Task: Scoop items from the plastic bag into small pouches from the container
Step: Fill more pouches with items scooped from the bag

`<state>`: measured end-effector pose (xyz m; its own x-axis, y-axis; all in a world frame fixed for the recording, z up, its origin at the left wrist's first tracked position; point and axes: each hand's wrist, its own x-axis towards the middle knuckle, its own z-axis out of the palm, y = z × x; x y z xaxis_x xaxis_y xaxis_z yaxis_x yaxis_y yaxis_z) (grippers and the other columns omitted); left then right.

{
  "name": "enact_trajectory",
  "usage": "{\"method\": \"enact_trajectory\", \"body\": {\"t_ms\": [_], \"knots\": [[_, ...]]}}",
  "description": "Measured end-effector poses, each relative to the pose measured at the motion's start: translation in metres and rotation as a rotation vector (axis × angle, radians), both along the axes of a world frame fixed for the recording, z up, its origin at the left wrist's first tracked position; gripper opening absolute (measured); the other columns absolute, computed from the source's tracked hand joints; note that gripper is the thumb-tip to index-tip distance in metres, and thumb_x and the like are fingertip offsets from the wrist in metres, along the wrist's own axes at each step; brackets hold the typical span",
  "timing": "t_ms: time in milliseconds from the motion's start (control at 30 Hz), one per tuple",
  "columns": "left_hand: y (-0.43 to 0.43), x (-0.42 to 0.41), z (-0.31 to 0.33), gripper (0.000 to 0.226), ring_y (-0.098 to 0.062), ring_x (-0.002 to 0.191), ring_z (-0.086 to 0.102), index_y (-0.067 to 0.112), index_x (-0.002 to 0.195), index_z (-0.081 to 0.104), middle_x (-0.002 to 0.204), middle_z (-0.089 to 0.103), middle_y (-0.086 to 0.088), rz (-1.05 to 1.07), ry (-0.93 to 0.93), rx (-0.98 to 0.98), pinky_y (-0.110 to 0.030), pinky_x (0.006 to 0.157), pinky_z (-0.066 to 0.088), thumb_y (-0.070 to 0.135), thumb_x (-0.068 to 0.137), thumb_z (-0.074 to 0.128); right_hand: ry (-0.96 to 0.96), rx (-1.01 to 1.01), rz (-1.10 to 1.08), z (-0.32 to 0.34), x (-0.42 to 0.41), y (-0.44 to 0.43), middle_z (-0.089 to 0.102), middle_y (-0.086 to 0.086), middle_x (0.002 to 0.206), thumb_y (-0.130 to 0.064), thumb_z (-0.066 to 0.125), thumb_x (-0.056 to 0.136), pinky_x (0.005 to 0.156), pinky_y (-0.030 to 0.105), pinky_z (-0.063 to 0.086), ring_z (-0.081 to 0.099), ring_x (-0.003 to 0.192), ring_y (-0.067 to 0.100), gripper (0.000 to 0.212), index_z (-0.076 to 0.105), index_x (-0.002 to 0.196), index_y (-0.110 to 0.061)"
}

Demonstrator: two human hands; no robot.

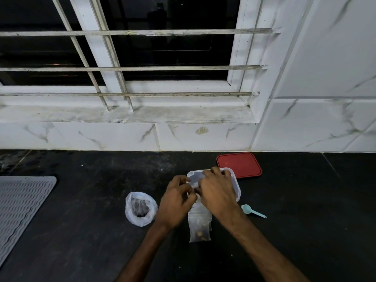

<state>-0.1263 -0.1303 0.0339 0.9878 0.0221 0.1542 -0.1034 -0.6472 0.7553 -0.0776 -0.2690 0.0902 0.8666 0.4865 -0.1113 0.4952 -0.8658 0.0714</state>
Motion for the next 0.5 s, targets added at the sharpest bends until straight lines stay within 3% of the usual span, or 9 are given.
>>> {"method": "enact_trajectory", "body": {"t_ms": [100, 167, 233, 300, 400, 433, 500], "knots": [[-0.008, -0.002, -0.001, 0.027, -0.004, 0.119, 0.053, 0.024, 0.077, 0.063, 0.135, 0.047, 0.013, -0.015, -0.004, -0.102, -0.036, 0.084, 0.056, 0.043, 0.089, 0.048, 0.023, 0.023, -0.113, -0.002, -0.001, 0.002, 0.065, 0.002, 0.117, -0.038, 0.055, 0.093, 0.105, 0.045, 0.033, 0.051, 0.118, 0.023, 0.029, 0.064, 0.115, -0.021], [-0.009, -0.005, 0.000, 0.018, 0.001, 0.121, 0.052, 0.033, 0.079, 0.060, 0.136, 0.050, 0.017, -0.015, -0.013, -0.127, -0.034, 0.090, 0.053, 0.043, 0.087, 0.047, 0.036, 0.098, -0.143, -0.001, 0.002, -0.001, 0.066, -0.002, 0.111, -0.042, 0.058, 0.092, 0.103, 0.044, 0.035, 0.054, 0.113, 0.021, 0.028, 0.065, 0.115, -0.028], [-0.011, -0.010, 0.002, 0.010, 0.002, 0.111, 0.058, 0.042, 0.097, 0.058, 0.125, 0.057, 0.023, -0.033, -0.001, -0.177, -0.029, 0.090, 0.051, 0.045, 0.090, 0.052, 0.076, 0.139, -0.159, 0.000, 0.001, -0.006, 0.065, -0.005, 0.114, -0.042, 0.061, 0.091, 0.104, 0.044, 0.033, 0.054, 0.116, 0.019, 0.031, 0.061, 0.121, -0.033], [-0.010, -0.012, 0.001, 0.033, 0.000, 0.101, 0.062, 0.043, 0.117, 0.047, 0.113, 0.061, 0.025, -0.024, 0.027, -0.260, -0.027, 0.085, 0.052, 0.047, 0.089, 0.064, 0.059, 0.154, -0.135, 0.001, 0.001, -0.010, 0.065, -0.006, 0.114, -0.035, 0.058, 0.092, 0.104, 0.045, 0.034, 0.055, 0.115, 0.019, 0.028, 0.061, 0.119, -0.032], [-0.007, -0.012, -0.003, 0.078, 0.009, 0.117, 0.053, 0.049, 0.126, 0.027, 0.128, 0.044, 0.041, -0.025, 0.067, -0.279, -0.017, 0.093, 0.049, 0.051, 0.070, 0.082, 0.005, 0.259, -0.066, 0.003, 0.002, -0.012, 0.070, -0.007, 0.101, -0.035, 0.057, 0.091, 0.096, 0.045, 0.042, 0.062, 0.104, 0.019, 0.018, 0.069, 0.104, -0.030], [-0.007, -0.011, -0.003, 0.088, 0.009, 0.121, 0.050, 0.055, 0.129, 0.021, 0.132, 0.041, 0.041, -0.025, 0.077, -0.260, -0.015, 0.096, 0.048, 0.052, 0.067, 0.083, 0.049, 0.270, -0.063, 0.007, 0.001, -0.011, 0.070, -0.008, 0.100, -0.039, 0.057, 0.090, 0.096, 0.045, 0.043, 0.062, 0.103, 0.019, 0.020, 0.070, 0.103, -0.031], [-0.011, -0.010, -0.004, 0.088, 0.000, 0.116, 0.059, 0.053, 0.132, 0.021, 0.132, 0.052, 0.026, 0.024, 0.097, -0.218, -0.027, 0.095, 0.053, 0.056, 0.067, 0.079, 0.129, 0.228, -0.083, 0.014, 0.000, -0.003, 0.070, -0.006, 0.105, -0.046, 0.054, 0.092, 0.102, 0.043, 0.039, 0.060, 0.108, 0.018, 0.027, 0.072, 0.107, -0.032]]}}
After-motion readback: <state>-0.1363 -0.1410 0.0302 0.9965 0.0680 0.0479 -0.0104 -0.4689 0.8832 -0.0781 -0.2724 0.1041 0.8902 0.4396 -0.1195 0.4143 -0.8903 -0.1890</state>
